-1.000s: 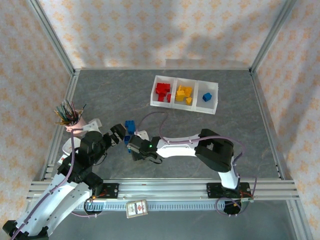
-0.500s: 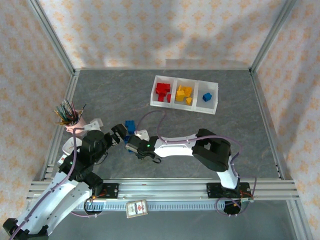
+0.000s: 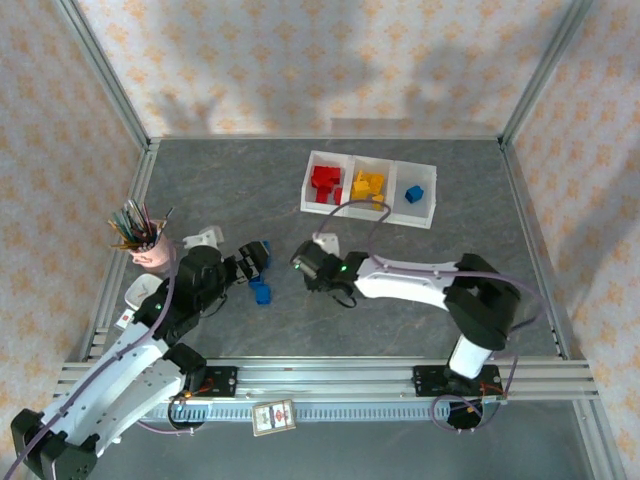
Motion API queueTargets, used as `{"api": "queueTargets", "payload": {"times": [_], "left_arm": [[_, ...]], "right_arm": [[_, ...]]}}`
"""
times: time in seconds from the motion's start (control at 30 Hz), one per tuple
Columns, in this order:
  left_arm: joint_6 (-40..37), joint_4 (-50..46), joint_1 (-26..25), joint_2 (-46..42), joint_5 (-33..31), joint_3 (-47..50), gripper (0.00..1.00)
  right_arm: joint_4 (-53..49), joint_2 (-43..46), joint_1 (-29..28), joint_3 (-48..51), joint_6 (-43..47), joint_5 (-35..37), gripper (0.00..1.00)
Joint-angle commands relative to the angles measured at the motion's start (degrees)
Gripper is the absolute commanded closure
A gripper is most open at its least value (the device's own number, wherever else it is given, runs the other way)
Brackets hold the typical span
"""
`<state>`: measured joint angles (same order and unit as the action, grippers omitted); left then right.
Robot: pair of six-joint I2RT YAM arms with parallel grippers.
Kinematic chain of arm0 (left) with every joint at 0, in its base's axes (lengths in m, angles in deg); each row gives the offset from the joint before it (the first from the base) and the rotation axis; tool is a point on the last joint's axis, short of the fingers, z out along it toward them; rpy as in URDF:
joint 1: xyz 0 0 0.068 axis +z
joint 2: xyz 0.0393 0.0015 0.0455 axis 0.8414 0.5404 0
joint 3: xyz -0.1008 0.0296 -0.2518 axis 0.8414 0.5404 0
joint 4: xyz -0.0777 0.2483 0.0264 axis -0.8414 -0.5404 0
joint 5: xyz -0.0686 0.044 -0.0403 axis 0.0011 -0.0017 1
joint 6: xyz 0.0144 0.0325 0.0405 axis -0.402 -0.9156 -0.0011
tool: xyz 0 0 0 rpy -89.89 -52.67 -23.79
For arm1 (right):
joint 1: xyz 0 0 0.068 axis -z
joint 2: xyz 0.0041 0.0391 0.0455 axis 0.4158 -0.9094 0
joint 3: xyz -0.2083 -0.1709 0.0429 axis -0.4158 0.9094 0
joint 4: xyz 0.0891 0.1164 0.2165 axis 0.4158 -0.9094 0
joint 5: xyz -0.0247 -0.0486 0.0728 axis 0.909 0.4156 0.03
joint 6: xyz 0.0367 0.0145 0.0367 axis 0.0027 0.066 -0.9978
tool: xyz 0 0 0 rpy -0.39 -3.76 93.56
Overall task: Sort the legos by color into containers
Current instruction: Place the lego in the container.
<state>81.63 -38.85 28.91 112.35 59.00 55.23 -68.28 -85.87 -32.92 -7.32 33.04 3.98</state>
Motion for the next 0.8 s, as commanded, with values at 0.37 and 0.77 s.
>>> {"api": "queueTargets", "payload": {"times": [0.37, 0.77], "left_arm": [[-4.4, 17.79, -0.18, 16.16, 9.54, -5.27, 0.01], [-4.75, 23.62, -0.08, 24.0, 8.24, -7.63, 0.01]], "right_arm": [[2.57, 4.01, 30.55, -2.08, 10.81, 1.57, 0.65], [2.73, -13.22, 40.47, -19.16, 17.83, 2.29, 0.64]]}}
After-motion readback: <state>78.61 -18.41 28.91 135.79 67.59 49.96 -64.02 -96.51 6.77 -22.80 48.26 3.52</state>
